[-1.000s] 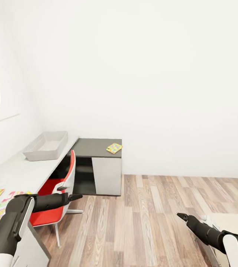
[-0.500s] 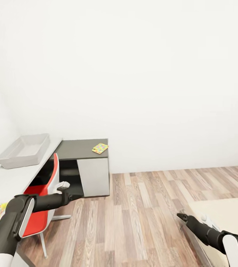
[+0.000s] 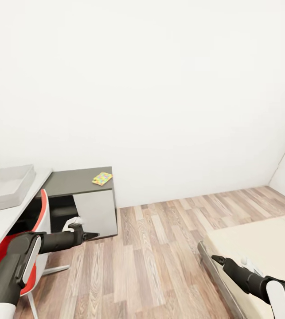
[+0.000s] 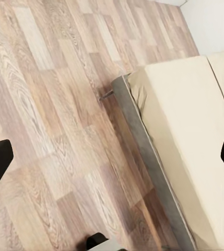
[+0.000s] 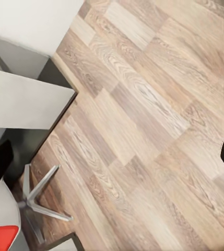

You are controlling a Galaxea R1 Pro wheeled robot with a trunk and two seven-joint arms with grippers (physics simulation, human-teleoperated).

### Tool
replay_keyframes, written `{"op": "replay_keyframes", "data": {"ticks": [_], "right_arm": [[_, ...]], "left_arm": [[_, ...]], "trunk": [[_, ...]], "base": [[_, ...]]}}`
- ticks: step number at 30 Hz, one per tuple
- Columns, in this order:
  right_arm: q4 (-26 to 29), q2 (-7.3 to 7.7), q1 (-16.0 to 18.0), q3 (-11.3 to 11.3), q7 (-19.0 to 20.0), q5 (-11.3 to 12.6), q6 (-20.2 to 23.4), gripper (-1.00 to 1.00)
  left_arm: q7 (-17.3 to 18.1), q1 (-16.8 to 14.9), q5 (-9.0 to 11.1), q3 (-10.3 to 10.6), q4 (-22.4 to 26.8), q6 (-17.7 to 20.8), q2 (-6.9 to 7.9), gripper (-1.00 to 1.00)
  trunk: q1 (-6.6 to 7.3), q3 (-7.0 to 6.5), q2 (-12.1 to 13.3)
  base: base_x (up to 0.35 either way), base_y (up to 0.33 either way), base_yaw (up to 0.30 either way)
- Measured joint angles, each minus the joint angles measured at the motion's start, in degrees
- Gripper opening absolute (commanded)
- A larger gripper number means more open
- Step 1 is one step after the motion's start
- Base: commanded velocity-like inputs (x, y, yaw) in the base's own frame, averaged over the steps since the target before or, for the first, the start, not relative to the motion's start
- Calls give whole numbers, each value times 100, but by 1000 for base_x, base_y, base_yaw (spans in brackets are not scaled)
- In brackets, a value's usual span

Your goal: Put all the toys in the child's room - the three board games (two on the bed and one on the table), the two jigsaw puzzles on the table, and the tennis ball on the table - inside the toy box on the table in the child's room.

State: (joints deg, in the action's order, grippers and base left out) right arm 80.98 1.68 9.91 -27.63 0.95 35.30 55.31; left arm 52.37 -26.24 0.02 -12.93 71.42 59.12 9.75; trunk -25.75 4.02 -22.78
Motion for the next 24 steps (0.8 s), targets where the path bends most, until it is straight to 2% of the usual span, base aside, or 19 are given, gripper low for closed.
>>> {"op": "replay_keyframes", "data": {"ticks": [24], "right_arm": [[-420, 8, 25, 2, 0, -18, -14, 100]], "left_arm": [[-68, 0, -2, 0, -83, -33, -2, 100]], "trunk": [[0, 57, 0]], "base": [[0, 0, -275]]}}
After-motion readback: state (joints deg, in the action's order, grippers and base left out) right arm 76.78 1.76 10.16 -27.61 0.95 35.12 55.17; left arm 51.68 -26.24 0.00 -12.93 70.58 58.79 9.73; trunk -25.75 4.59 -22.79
